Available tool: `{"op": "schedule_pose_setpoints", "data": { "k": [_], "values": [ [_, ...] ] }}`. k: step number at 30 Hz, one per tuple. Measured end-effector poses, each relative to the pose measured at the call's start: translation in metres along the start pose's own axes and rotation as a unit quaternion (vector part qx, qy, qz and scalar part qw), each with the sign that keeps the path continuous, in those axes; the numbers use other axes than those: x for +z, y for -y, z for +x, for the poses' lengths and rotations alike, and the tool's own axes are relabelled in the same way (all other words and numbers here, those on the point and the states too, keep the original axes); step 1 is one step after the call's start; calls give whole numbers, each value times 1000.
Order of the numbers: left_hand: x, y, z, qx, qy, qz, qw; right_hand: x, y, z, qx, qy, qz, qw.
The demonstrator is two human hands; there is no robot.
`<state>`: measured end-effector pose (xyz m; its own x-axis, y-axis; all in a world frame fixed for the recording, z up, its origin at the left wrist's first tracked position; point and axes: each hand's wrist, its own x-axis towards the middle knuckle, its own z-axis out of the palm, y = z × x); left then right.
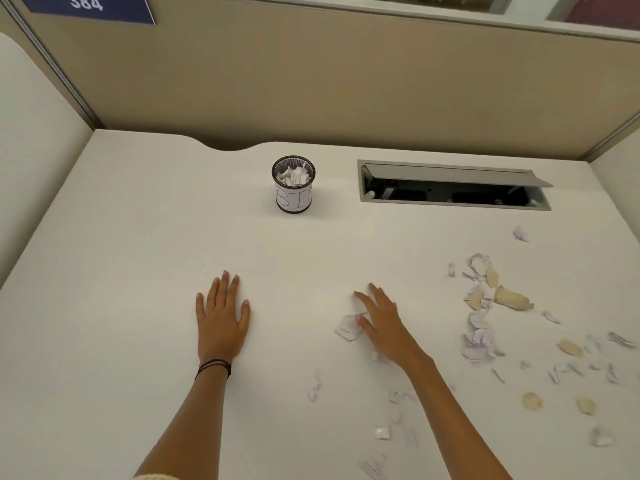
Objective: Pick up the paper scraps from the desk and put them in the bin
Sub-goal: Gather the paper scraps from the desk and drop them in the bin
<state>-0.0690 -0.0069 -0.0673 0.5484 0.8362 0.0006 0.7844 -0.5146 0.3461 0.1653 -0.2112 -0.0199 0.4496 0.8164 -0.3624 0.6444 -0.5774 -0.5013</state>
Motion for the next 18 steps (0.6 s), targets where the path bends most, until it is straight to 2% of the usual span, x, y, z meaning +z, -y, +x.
{"op": "schedule_pose_setpoints", "data": {
  "k": [5,9,14,18],
  "values": [
    [2,0,3,8,1,-2,1000,33,22,-42,-39,25,-43,998],
    [1,0,0,8,6,-3,1000,63,32,-61,-40,-64,17,997],
    [6,-3,-26,9,8,-4,1000,67,41,-79,-13,-37,38,999],
    [9,-7,-51,5,5,-1,1000,64,43,-84,-80,-91,-36,992]
  ]
}}
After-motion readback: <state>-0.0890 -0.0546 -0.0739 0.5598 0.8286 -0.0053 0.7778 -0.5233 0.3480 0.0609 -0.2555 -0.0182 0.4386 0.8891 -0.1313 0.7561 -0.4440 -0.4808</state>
